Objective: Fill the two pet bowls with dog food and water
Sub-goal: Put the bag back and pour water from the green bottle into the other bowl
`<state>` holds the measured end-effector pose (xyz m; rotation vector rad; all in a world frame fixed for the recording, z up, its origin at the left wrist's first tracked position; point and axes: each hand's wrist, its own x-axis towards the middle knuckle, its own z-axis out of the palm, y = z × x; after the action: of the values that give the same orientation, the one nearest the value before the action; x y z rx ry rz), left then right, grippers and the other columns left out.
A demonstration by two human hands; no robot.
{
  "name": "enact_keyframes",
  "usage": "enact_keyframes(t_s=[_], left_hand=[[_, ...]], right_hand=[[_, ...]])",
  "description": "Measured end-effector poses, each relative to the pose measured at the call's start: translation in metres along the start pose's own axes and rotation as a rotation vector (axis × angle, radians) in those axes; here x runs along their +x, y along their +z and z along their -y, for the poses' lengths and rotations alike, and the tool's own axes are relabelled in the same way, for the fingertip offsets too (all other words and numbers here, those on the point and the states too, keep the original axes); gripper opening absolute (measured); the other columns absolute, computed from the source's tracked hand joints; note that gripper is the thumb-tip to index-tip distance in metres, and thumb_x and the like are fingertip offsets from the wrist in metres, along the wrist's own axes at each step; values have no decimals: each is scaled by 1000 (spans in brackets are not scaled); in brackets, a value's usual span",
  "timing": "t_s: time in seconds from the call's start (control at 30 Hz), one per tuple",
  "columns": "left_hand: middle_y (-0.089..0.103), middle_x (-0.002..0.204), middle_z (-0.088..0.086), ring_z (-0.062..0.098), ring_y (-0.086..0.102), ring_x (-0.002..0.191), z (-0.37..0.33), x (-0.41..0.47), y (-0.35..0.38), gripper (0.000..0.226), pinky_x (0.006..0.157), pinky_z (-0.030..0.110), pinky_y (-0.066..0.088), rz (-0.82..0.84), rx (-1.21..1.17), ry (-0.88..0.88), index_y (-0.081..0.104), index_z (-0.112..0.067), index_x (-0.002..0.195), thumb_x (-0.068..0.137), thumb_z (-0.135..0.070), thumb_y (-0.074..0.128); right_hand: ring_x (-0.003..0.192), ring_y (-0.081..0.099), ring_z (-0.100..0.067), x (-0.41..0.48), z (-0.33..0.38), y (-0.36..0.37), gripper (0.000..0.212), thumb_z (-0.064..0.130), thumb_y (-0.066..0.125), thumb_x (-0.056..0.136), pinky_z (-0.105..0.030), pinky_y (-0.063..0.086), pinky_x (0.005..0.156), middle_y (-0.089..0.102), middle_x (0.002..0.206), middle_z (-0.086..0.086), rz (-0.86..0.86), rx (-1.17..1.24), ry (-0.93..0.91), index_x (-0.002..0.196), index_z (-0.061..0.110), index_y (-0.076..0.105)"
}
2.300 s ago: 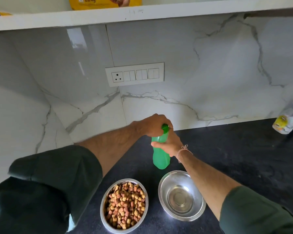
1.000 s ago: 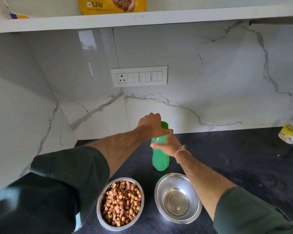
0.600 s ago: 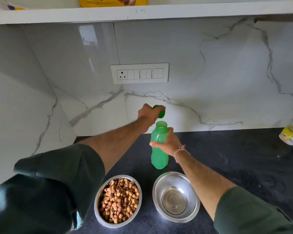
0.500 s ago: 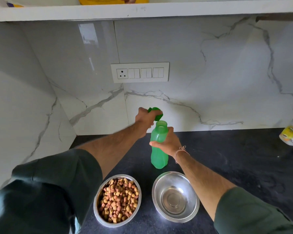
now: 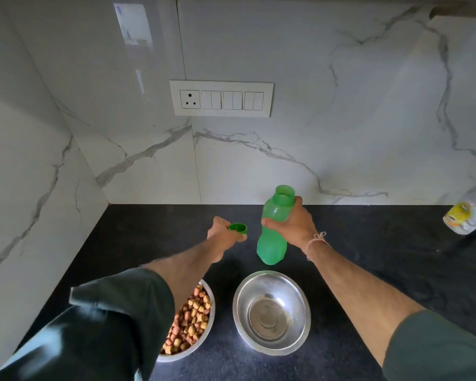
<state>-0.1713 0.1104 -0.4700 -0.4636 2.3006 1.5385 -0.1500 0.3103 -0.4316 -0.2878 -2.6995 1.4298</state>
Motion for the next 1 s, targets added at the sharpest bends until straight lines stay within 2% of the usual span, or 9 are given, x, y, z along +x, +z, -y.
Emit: enact_keyframes(t_s=[0.07,0.13,0.2,0.3,0.57,0.67,0.8,0.87,1.0], left_hand=[[55,108,1,12,55,87,14,5,14,59,62,22,44,15,89,2,41,-20,126,84,-18,84],[53,120,3,17,54,103,27,9,27,59,82,31,54,12,195,15,45,-23,126,83,-24,85],[47,126,3,22,47,116,37,11,39,58,102,41,49,8,309,22,46,-28,126,83,-30,84],[46,130,3,25,42,121,45,14,49,60,109,47,41,-41,459,34,45,-32,127,82,-33,84],[39,147,6,29,37,135,29,3,60,87,113,47,33,-83,506,80,35,-26,145,76,-19,86],[45,147,0,26,42,135,11,-6,67,81,112,45,34,-73,461,231,40,-27,146,78,-14,80],[61,135,-2,22,58,123,-16,-27,78,64,102,40,52,146,200,269,55,-24,136,77,-11,78],[70,121,3,27,65,114,-27,-40,87,52,96,43,55,205,139,283,62,-20,118,69,-27,80],[70,116,-2,22,69,106,-29,-59,107,85,79,37,54,236,-6,231,53,-26,128,56,-60,83]], right_hand=[[103,66,-21,-2,-7,-13,80,42,93,65,-41,58,90,64,117,-1,1,-8,4,125,24,43],[104,66,-20,-5,-14,-25,81,44,93,65,-41,58,91,64,117,0,5,-17,1,127,24,44],[106,65,-19,-9,-22,-34,83,46,92,65,-42,58,93,64,119,1,10,-23,5,128,25,44],[107,65,-17,-14,-29,-44,85,48,92,63,-40,57,94,65,120,4,19,-26,-6,130,25,45],[117,60,-16,-22,-57,-50,99,39,99,58,-35,51,98,60,129,4,65,32,-15,137,26,42],[118,61,-20,-22,-73,-44,93,28,98,64,-37,52,98,62,126,3,119,58,62,137,23,40],[114,63,-20,-21,-74,-37,98,32,100,61,-33,52,90,63,122,3,88,80,51,137,19,40],[108,63,-18,-26,-71,-36,98,35,100,59,-30,52,86,64,120,2,52,76,21,135,17,41],[104,68,-21,-47,-76,-38,84,35,99,61,-33,57,83,67,115,1,-39,77,-4,122,23,43]])
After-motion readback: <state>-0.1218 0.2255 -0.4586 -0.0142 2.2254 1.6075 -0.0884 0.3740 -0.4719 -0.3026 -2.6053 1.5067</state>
